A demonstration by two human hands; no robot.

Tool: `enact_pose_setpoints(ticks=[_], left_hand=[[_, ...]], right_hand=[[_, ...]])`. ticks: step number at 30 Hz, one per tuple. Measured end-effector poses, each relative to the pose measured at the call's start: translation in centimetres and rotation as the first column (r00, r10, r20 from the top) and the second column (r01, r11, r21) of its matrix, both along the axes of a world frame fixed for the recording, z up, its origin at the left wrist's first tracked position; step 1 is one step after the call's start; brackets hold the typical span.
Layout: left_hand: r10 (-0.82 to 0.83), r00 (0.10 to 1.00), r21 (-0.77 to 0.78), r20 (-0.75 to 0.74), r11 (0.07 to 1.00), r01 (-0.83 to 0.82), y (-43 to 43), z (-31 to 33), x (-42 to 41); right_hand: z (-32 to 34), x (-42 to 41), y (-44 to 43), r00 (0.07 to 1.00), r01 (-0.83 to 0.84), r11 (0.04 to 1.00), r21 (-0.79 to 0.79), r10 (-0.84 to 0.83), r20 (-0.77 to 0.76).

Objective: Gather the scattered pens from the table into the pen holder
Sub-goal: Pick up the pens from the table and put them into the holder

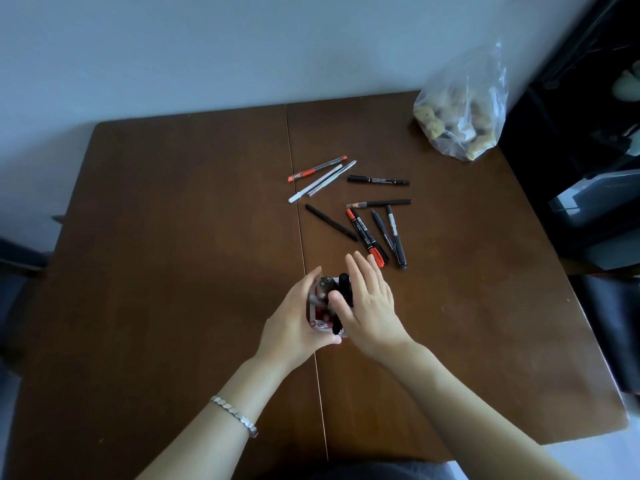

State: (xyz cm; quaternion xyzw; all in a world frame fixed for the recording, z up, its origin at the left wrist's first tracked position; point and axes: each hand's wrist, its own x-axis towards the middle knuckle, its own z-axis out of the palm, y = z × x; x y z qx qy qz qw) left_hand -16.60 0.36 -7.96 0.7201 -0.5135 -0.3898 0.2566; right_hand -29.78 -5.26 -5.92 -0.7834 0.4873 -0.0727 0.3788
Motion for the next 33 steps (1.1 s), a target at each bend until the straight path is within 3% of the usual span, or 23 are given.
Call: enact_pose_setpoints(ticks=[2, 4, 5, 7, 10, 15, 20, 22, 25, 29, 33], left_hand=[[-0.006, 1.000, 0.012, 0.007, 1.000, 0.006, 0.0, -0.1, 0.1], [-0.013, 1.000, 0.001, 0.017, 1.000, 0.013, 0.1, -0.3, 0.2], [-0.020, 0.999, -0.013, 0.025, 1.000, 0.021, 0.2, -0.4, 0.3], [-0.033, 0.999, -0.034, 0.038, 0.999, 0.035, 0.3, -0.7, 0.3], [-0.031, 0.998, -0.032, 0.048, 0.999, 0.032, 0.1, -0.9, 0.3], [-0.025, 0.998, -0.007, 0.057, 1.000, 0.025, -0.1, -1.1, 0.3], [-0.034, 0.997, -0.003, 0.063, 0.999, 0.034, -0.2, -1.0, 0.4], [-0.023, 0.999, -0.007, 0.049, 1.000, 0.024, -0.2, -0.9, 0.4], [-0.024, 0.998, -0.022, 0.050, 0.999, 0.025, -0.1, -0.8, 0.4], [-0.026, 0.999, -0.036, 0.040, 0.999, 0.028, 0.0, -0.7, 0.4], [-0.030, 0.998, -0.030, 0.062, 0.999, 0.032, 0.0, -0.5, 0.3]], right_hand=[[0.7, -0.8, -0.8, 0.991, -0.077, 0.967, 0.242, 0.047, 0.128], [0.8, -1.7, -2.3, 0.924, -0.019, 0.887, 0.461, -0.160, 0.346], [0.2, -2.1, -3.4, 0.889, 0.104, 0.896, 0.432, -0.278, 0.363], [-1.6, -3.1, -6.2, 0.852, 0.415, 0.873, 0.254, -0.472, 0.229], [-4.7, -4.1, -10.6, 0.812, 0.584, 0.802, 0.125, -0.580, -0.070], [-7.3, -2.5, -14.1, 0.804, 0.491, 0.870, 0.045, -0.433, -0.408], [-8.7, -1.0, -14.0, 0.787, 0.407, 0.913, -0.019, -0.362, -0.499], [-8.7, -1.5, -13.4, 0.805, 0.410, 0.912, -0.002, -0.363, -0.469], [-6.5, -3.8, -11.7, 0.884, 0.420, 0.897, 0.136, -0.371, -0.286], [-1.0, -8.0, -8.4, 0.976, 0.209, 0.954, 0.213, -0.191, -0.104], [5.1, -10.6, -5.3, 0.998, 0.048, 0.978, 0.204, -0.037, -0.056]])
